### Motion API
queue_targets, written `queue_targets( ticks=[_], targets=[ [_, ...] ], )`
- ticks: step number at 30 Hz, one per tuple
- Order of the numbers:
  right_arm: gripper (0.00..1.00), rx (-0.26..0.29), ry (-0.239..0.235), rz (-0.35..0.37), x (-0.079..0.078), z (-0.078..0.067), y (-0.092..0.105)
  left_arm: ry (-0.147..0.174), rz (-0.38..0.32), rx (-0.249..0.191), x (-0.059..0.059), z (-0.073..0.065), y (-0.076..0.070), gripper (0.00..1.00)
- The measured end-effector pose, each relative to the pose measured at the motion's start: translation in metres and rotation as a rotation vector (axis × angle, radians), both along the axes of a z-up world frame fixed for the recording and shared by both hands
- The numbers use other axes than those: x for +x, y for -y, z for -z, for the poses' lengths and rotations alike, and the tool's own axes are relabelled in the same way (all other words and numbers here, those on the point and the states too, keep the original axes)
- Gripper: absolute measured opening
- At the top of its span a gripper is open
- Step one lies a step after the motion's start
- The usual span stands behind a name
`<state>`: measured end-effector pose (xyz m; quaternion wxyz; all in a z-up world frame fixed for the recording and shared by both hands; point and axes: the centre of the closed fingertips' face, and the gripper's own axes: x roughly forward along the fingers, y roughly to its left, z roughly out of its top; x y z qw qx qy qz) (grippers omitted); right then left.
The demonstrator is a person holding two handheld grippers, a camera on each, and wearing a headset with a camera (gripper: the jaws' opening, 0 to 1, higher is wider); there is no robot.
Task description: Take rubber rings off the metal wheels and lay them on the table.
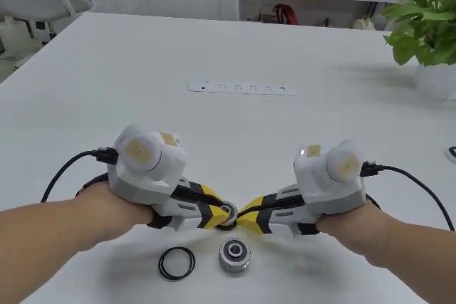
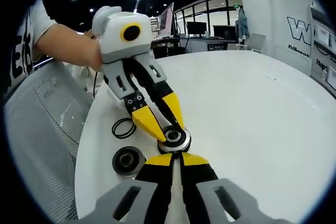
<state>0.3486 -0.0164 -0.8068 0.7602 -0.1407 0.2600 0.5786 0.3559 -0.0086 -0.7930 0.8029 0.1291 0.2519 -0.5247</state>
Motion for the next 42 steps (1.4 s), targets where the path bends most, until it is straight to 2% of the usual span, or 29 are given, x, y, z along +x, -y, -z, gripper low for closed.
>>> queue_targets(
  ticks=[8, 10, 11, 18, 23, 29, 32, 39, 42],
  targets=[
    [0.04, -0.01, 0.012, -0.006, 0.0, 0.0, -0.001, 0.002, -0.006, 0.006, 0.0, 0.0, 0.0, 0.12],
    [0.16, -0.006, 0.019, -0.008, -0.001, 0.0, -0.002, 0.003, -0.005, 0.008, 0.0, 0.0, 0.0, 0.12],
    [0.18, -0.003, 0.019, -0.012, -0.002, 0.0, -0.003, 0.004, -0.005, 0.009, 0.0, 0.0, 0.0, 0.12],
    [0.22, 0.008, 0.031, -0.007, 0.0, -0.001, -0.012, 0.004, -0.008, 0.01, 0.0, 0.0, 0.0, 0.12],
    [0.2, 0.001, 0.035, -0.012, 0.0, -0.001, -0.009, 0.005, -0.011, 0.01, 0.0, 0.0, 0.0, 0.12],
    [0.06, -0.013, 0.03, 0.002, 0.003, 0.001, 0.0, 0.004, -0.013, 0.01, 0.0, 0.0, 0.0, 0.12],
    [0.04, -0.015, 0.024, 0.011, 0.003, 0.001, -0.001, 0.003, -0.018, 0.011, 0.0, 0.0, 0.0, 0.12],
    [0.0, -0.022, -0.035, 0.076, 0.009, 0.003, 0.001, 0.007, -0.022, 0.019, 0.0, 0.001, 0.0, 0.12],
    [0.0, 0.005, -0.101, 0.135, 0.011, 0.003, 0.002, 0.015, -0.019, 0.03, -0.001, 0.0, 0.0, 0.12]
  ],
)
